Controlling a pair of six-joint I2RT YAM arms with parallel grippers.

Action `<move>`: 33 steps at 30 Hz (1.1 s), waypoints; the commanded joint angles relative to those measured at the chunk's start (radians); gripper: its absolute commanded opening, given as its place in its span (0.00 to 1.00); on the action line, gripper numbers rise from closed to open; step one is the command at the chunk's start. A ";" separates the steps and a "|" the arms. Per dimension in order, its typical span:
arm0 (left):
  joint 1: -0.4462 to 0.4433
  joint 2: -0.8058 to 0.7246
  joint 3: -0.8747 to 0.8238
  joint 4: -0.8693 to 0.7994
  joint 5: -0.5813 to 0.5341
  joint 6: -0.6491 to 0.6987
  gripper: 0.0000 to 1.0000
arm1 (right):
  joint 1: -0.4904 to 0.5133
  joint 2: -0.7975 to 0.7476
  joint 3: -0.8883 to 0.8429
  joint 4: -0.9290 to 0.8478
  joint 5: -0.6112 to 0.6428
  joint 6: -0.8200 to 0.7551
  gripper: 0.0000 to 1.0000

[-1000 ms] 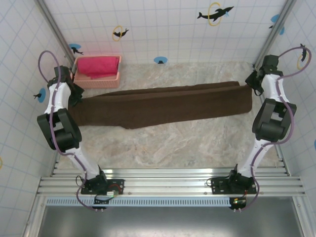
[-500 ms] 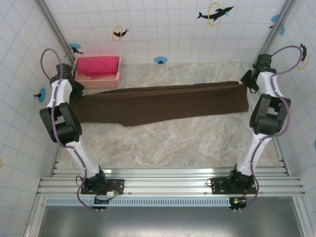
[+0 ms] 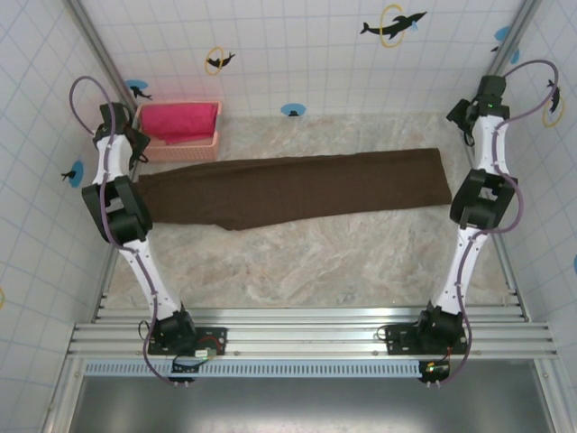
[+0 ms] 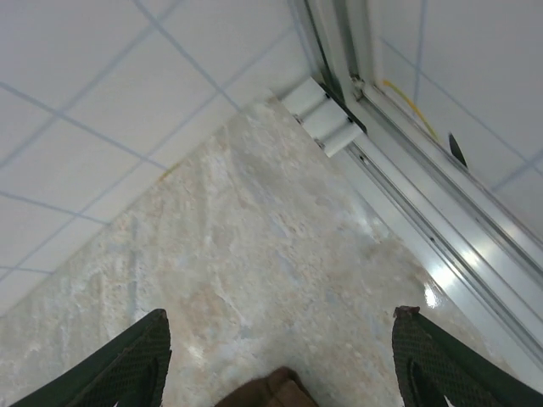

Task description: Roll up the long pants

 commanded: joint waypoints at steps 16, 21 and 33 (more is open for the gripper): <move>-0.002 -0.417 -0.589 0.054 0.048 0.103 0.73 | 0.004 -0.154 -0.479 -0.191 -0.062 -0.200 0.73; -0.001 -0.510 -0.716 0.045 0.078 0.106 0.76 | 0.022 -0.142 -0.532 -0.198 -0.124 -0.226 0.70; -0.002 -0.660 -0.778 -0.059 0.205 0.174 0.97 | 0.079 -0.084 -0.488 -0.308 -0.110 -0.310 0.00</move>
